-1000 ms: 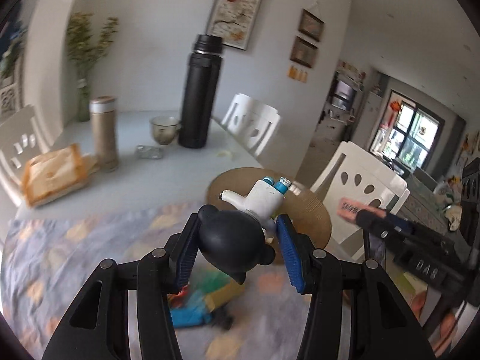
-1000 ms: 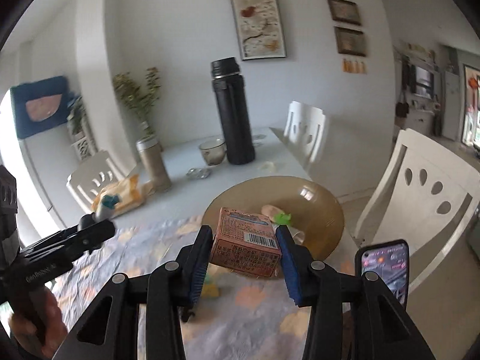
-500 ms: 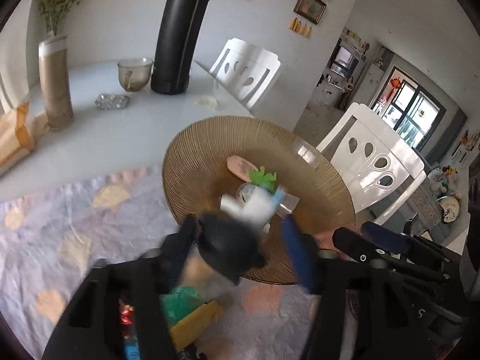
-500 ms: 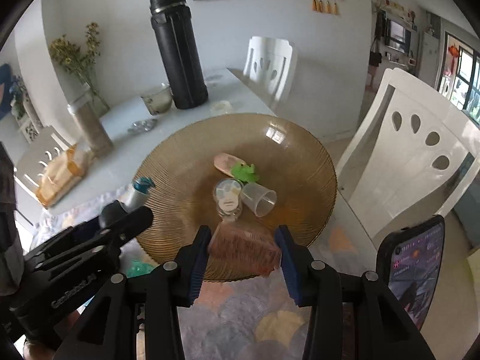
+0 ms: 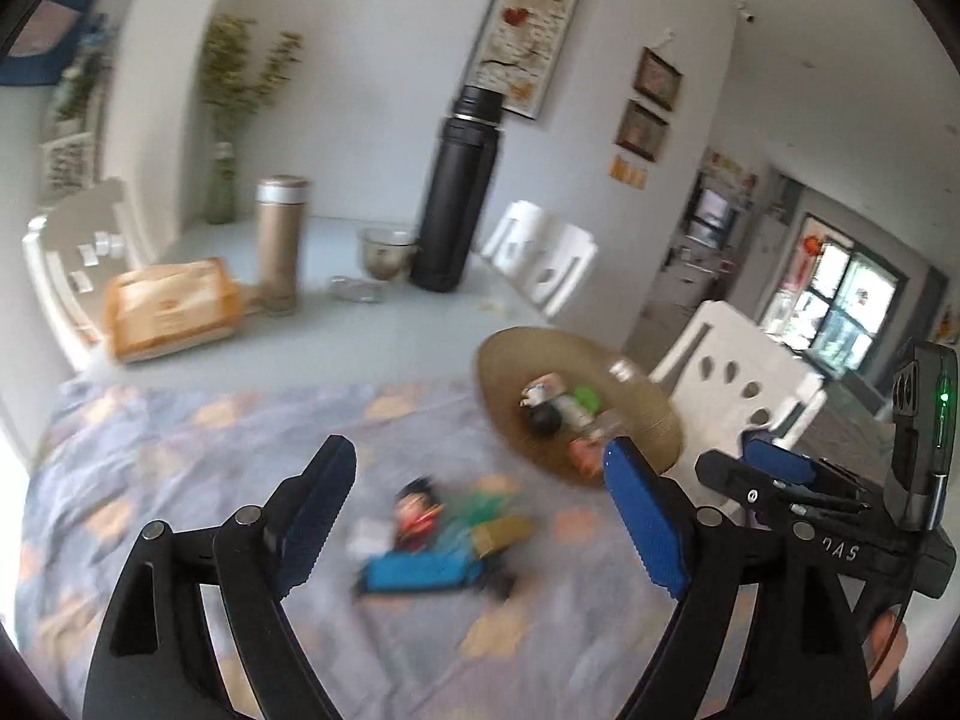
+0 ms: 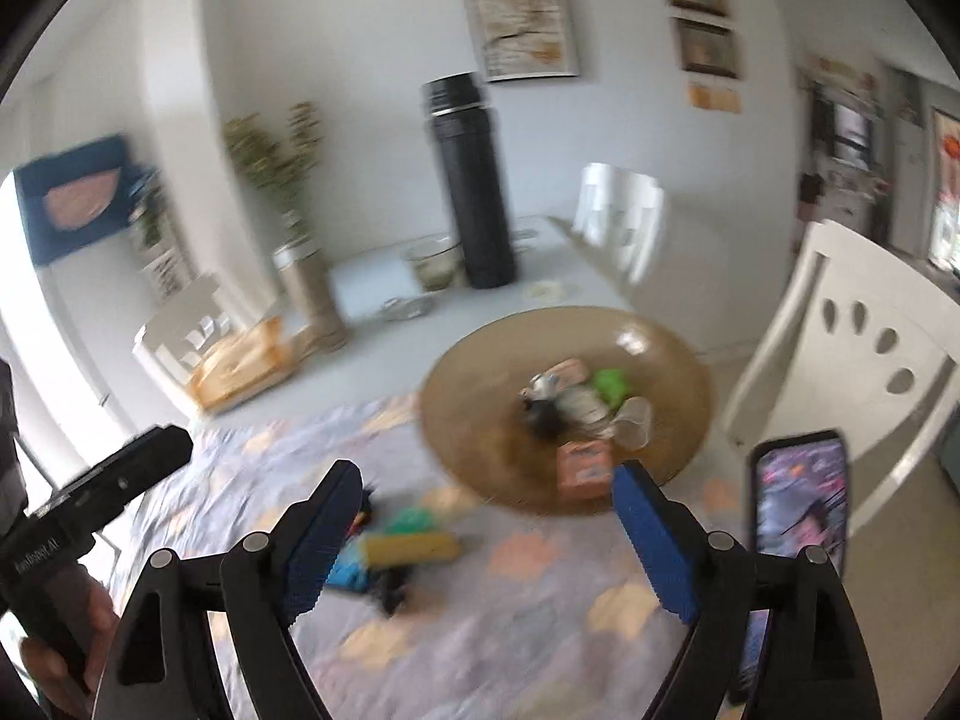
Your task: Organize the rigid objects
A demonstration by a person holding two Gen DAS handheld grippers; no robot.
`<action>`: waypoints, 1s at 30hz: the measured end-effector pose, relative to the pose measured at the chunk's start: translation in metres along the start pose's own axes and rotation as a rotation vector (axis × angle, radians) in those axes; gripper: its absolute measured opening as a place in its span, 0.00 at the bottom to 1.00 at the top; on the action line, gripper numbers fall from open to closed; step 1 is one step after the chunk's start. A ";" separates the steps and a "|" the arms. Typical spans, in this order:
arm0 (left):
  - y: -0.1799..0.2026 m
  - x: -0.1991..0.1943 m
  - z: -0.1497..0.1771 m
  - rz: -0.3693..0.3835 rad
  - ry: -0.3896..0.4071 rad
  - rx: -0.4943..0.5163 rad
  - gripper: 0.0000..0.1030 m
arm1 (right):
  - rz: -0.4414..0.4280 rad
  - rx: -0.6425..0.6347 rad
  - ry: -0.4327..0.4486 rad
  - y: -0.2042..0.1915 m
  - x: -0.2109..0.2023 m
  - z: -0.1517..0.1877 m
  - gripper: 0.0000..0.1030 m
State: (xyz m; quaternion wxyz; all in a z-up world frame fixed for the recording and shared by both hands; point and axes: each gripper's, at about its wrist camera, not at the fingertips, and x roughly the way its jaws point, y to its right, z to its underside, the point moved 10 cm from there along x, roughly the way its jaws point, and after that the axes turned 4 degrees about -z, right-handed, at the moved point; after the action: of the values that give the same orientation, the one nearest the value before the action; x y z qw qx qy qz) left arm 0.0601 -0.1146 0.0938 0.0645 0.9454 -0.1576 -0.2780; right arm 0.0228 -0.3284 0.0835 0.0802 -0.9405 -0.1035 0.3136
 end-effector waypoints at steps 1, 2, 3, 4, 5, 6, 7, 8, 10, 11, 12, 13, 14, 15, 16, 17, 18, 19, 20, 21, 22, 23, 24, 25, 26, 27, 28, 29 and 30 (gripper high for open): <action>-0.010 -0.006 0.008 -0.030 0.004 -0.001 0.82 | -0.014 -0.017 -0.014 -0.009 0.004 0.009 0.82; -0.021 -0.008 0.020 -0.063 -0.005 -0.004 0.82 | -0.029 -0.039 -0.043 -0.019 0.011 0.023 0.82; -0.028 -0.008 0.031 -0.079 -0.018 -0.010 0.82 | -0.037 -0.054 -0.067 -0.027 0.019 0.034 0.82; -0.040 -0.005 0.047 -0.100 -0.046 -0.024 0.82 | -0.044 -0.071 -0.090 -0.034 0.026 0.047 0.82; -0.047 -0.003 0.056 -0.116 -0.060 -0.031 0.82 | -0.045 -0.097 -0.106 -0.042 0.036 0.061 0.82; -0.058 0.003 0.071 -0.145 -0.081 -0.042 0.82 | -0.042 -0.126 -0.102 -0.048 0.043 0.071 0.82; -0.067 0.009 0.082 -0.169 -0.100 -0.048 0.82 | -0.043 -0.151 -0.098 -0.053 0.049 0.080 0.82; -0.073 0.013 0.093 -0.189 -0.117 -0.049 0.81 | -0.046 -0.171 -0.103 -0.056 0.056 0.089 0.82; -0.085 0.025 0.113 -0.213 -0.154 -0.055 0.81 | -0.053 -0.180 -0.116 -0.057 0.068 0.101 0.82; -0.088 0.030 0.122 -0.210 -0.168 -0.065 0.81 | -0.060 -0.178 -0.125 -0.056 0.073 0.106 0.82; -0.090 0.033 0.126 -0.207 -0.176 -0.074 0.81 | -0.061 -0.178 -0.132 -0.055 0.078 0.110 0.82; -0.092 0.036 0.131 -0.200 -0.183 -0.088 0.81 | -0.055 -0.181 -0.135 -0.053 0.081 0.113 0.82; -0.094 0.040 0.135 -0.202 -0.198 -0.098 0.81 | -0.050 -0.185 -0.135 -0.050 0.083 0.114 0.82; -0.095 0.039 0.137 -0.206 -0.204 -0.096 0.81 | -0.041 -0.191 -0.133 -0.047 0.085 0.116 0.82; -0.095 0.039 0.135 -0.209 -0.192 -0.087 0.82 | -0.038 -0.191 -0.135 -0.047 0.087 0.116 0.82; -0.096 0.037 0.133 -0.224 -0.168 -0.082 0.82 | -0.043 -0.181 -0.146 -0.046 0.090 0.119 0.82; -0.097 0.036 0.135 -0.231 -0.166 -0.081 0.82 | -0.046 -0.171 -0.153 -0.044 0.092 0.119 0.82; -0.096 0.036 0.136 -0.234 -0.171 -0.078 0.82 | -0.043 -0.161 -0.153 -0.042 0.093 0.119 0.82; -0.095 0.038 0.137 -0.236 -0.179 -0.073 0.82 | -0.038 -0.158 -0.151 -0.041 0.093 0.119 0.82; -0.094 0.038 0.138 -0.237 -0.181 -0.064 0.82 | -0.036 -0.159 -0.152 -0.041 0.093 0.119 0.82; -0.092 0.038 0.137 -0.239 -0.180 -0.058 0.82 | -0.034 -0.163 -0.151 -0.042 0.093 0.120 0.82; -0.091 0.037 0.137 -0.243 -0.177 -0.049 0.82 | -0.027 -0.169 -0.149 -0.042 0.092 0.120 0.82; -0.090 0.037 0.138 -0.250 -0.175 -0.038 0.82 | -0.022 -0.175 -0.146 -0.043 0.092 0.120 0.82; -0.090 0.037 0.138 -0.254 -0.175 -0.032 0.82 | -0.017 -0.185 -0.145 -0.044 0.092 0.120 0.82; -0.088 0.037 0.138 -0.261 -0.175 -0.021 0.82 | -0.011 -0.193 -0.146 -0.045 0.092 0.121 0.82; -0.087 0.037 0.139 -0.263 -0.176 -0.013 0.82 | -0.006 -0.201 -0.148 -0.046 0.093 0.121 0.82; -0.086 0.037 0.139 -0.266 -0.177 -0.002 0.82 | -0.002 -0.209 -0.151 -0.048 0.093 0.122 0.82; -0.085 0.037 0.139 -0.269 -0.176 0.005 0.82 | -0.001 -0.216 -0.151 -0.049 0.093 0.122 0.82; -0.084 0.037 0.139 -0.273 -0.175 0.012 0.82 | 0.001 -0.220 -0.149 -0.049 0.093 0.123 0.82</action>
State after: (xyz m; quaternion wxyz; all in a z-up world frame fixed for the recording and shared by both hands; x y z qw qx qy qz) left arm 0.0353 -0.0529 -0.0586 0.0065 0.9306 -0.0341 -0.3644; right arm 0.0140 -0.2477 -0.0560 -0.0314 -0.9178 -0.1422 0.3694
